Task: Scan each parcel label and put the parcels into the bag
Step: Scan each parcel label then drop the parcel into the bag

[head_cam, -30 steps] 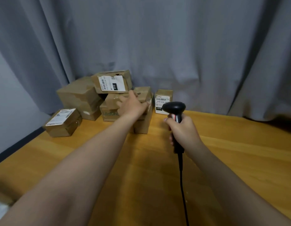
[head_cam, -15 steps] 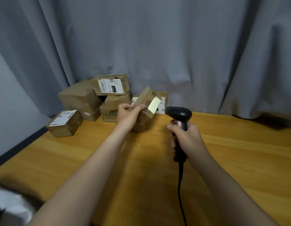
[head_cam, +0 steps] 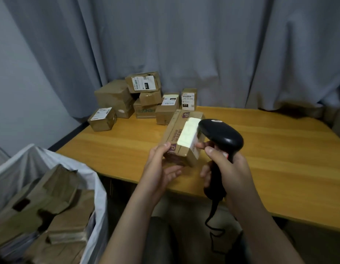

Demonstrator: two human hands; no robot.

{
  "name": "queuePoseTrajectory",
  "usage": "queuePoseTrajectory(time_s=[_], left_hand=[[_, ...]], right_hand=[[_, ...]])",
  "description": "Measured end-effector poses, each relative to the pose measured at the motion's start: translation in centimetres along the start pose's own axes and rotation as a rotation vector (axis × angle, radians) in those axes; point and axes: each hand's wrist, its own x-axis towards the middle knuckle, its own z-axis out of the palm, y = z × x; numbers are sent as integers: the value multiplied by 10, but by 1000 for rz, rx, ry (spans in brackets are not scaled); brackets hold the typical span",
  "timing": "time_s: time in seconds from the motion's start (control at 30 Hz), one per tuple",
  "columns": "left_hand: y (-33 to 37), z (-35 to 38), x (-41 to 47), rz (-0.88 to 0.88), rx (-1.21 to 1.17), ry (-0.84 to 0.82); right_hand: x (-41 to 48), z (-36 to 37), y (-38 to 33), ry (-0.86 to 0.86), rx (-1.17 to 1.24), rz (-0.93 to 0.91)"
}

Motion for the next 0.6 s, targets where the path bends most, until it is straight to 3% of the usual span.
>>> queuePoseTrajectory(time_s=[0.23,0.4,0.6], left_hand=[[-18,-17,-51,-7,-105,-54],[-36,-38,-73,111,187,14],[-38,-54,-102,207,263,-155]], right_hand=[[-58,-10,4,-39,-47,-48],[-80,-11,14,-65,-155,-66],[-97,-4,26,-164,-226,-47]])
